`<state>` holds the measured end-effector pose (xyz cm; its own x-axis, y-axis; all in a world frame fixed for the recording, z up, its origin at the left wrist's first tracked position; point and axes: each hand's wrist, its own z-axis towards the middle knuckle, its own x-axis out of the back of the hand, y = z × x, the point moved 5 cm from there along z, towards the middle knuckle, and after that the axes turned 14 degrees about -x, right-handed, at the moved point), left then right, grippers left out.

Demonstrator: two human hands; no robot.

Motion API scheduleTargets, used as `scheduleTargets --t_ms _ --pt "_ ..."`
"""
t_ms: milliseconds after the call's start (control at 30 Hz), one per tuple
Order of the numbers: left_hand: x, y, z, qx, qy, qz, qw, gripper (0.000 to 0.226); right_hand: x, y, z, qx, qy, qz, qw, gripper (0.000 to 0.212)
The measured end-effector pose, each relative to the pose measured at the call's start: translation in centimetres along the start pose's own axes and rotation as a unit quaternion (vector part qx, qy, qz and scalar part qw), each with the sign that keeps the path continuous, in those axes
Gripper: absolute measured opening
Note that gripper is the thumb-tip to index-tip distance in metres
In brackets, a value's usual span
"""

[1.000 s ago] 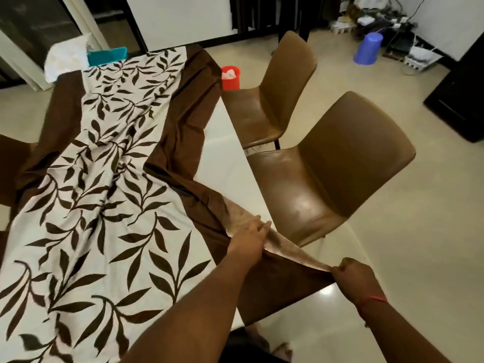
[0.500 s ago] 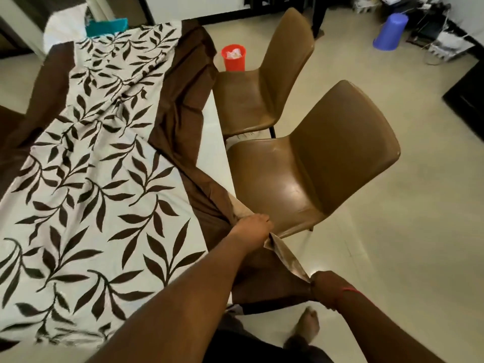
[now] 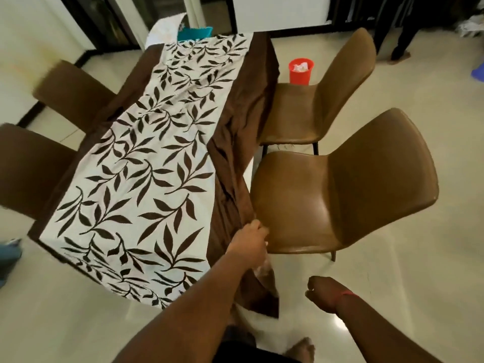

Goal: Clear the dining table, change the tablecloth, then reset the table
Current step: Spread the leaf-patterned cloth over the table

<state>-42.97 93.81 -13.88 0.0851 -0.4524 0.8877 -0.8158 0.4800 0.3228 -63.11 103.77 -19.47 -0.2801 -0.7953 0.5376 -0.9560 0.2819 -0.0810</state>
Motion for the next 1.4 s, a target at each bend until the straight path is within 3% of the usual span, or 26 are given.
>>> scheduleTargets --t_ms 133,267,367,500,567,700,867,1033,1100,1267,1400 --pt "1.7 -4.1 -2.1 0.153 0.09 -0.066 0.982 0.044 1.7 -2.9 0.4 0.038 0.013 0.016 0.999 0.039" --pt "1.7 -6.6 -3.2 0.198 0.064 -0.073 0.975 0.055 3.8 -7.0 0.9 0.076 0.018 0.097 0.992 0.045" --pt "1.1 -8.3 -3.5 0.19 0.009 -0.049 0.981 0.059 5.6 -10.2 1.8 0.083 0.02 0.198 0.977 0.05" --pt "1.4 -11.3 -2.6 0.151 -0.004 -0.008 0.989 0.058 6.8 -14.1 3.5 0.045 -0.023 0.355 0.934 0.051" --pt "1.4 -12.1 -2.3 0.14 -0.006 0.012 0.99 0.059 6.7 -15.1 3.4 0.028 -0.057 0.384 0.921 0.054" --pt "2.1 -15.2 -1.6 0.117 -0.011 0.058 0.991 0.067 7.0 -17.8 4.4 0.019 -0.043 0.41 0.911 0.058" --pt "3.2 -18.1 -0.3 0.064 -0.02 0.095 0.993 0.071 7.0 -21.0 6.3 0.013 -0.078 0.459 0.885 0.037" --pt "4.4 -19.0 1.0 0.017 -0.007 0.114 0.993 0.074 8.0 -21.6 7.3 0.001 -0.027 0.45 0.893 0.026" --pt "4.9 -19.0 1.7 -0.006 -0.004 0.119 0.993 0.076 9.3 -21.9 6.9 0.017 0.005 0.437 0.899 0.034" --pt "6.0 -17.0 4.1 -0.041 -0.002 0.112 0.993 0.077 13.2 -19.8 6.9 -0.006 0.136 0.251 0.958 0.065" --pt "6.9 -12.5 6.8 -0.061 -0.006 0.09 0.994 0.077 16.2 -14.6 5.2 -0.037 0.239 0.141 0.96 0.068"
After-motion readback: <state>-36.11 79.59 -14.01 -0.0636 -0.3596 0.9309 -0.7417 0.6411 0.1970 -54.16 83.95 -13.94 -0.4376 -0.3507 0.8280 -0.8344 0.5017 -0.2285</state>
